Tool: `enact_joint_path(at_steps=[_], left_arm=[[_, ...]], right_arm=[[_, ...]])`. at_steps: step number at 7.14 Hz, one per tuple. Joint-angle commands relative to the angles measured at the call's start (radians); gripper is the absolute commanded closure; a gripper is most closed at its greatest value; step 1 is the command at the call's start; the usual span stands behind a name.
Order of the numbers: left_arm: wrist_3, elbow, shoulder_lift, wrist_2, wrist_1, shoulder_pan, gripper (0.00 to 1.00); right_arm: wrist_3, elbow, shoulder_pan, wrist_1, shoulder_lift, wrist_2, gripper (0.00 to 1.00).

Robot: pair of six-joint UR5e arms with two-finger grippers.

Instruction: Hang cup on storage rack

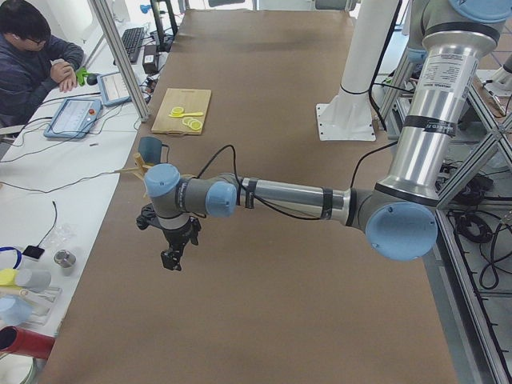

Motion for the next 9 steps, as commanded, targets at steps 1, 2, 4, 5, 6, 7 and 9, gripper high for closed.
enact_joint_path(at_steps=[1,2,4,5,6,7,9], left_arm=[[-0.025,-0.013,0.066,-0.125,-0.022,-0.070,0.01],[-0.103,-0.019,0.077,-0.164,-0.019,-0.100,0.01],[-0.123,-0.093,0.182,-0.158,-0.022,-0.123,0.01],[-0.127,-0.086,0.193,-0.158,-0.016,-0.129,0.01],[-0.125,-0.085,0.213,-0.158,-0.025,-0.138,0.01],[-0.124,-0.089,0.216,-0.158,-0.028,-0.182,0.01],[-0.120,-0.181,0.247,-0.158,-0.028,-0.187,0.01]], right_arm=[[0.000,-0.004,0.000,0.000,-0.005,-0.001,0.00],[0.000,-0.005,0.000,0.000,-0.005,-0.001,0.00],[-0.002,-0.008,0.000,0.000,-0.005,-0.003,0.00],[0.000,-0.015,0.000,0.000,-0.011,-0.004,0.00],[0.000,-0.016,-0.002,-0.002,-0.012,-0.004,0.00],[0.000,-0.016,-0.002,-0.002,-0.012,-0.003,0.00],[0.003,-0.070,-0.002,0.014,-0.011,0.002,0.00]])
